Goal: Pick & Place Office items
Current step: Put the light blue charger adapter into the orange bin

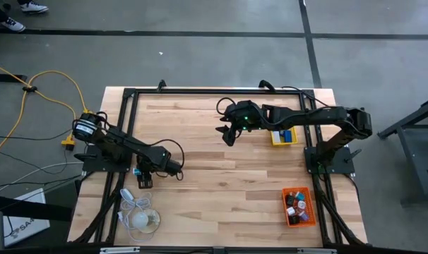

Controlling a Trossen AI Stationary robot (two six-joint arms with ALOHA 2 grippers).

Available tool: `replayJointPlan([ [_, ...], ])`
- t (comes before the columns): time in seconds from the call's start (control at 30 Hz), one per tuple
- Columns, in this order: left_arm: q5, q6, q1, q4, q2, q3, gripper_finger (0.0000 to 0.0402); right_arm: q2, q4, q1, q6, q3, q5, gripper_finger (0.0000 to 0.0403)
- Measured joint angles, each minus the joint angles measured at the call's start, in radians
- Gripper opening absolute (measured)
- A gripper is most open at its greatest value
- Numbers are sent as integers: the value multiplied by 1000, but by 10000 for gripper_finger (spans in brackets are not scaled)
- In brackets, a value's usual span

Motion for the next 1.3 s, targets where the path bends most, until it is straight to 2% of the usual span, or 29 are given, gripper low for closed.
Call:
replayJointPlan([
  [0.63, -8, 4, -10, -4, 0, -3, 218, 0, 0, 0, 0, 0, 0, 210],
  [1.13, -10, 8, -9, 1, 0, -7, 135, 0, 0, 0, 0, 0, 0, 210],
  [1.3, -10, 8, -9, 0, -1, -7, 127, 0, 0, 0, 0, 0, 0, 210],
])
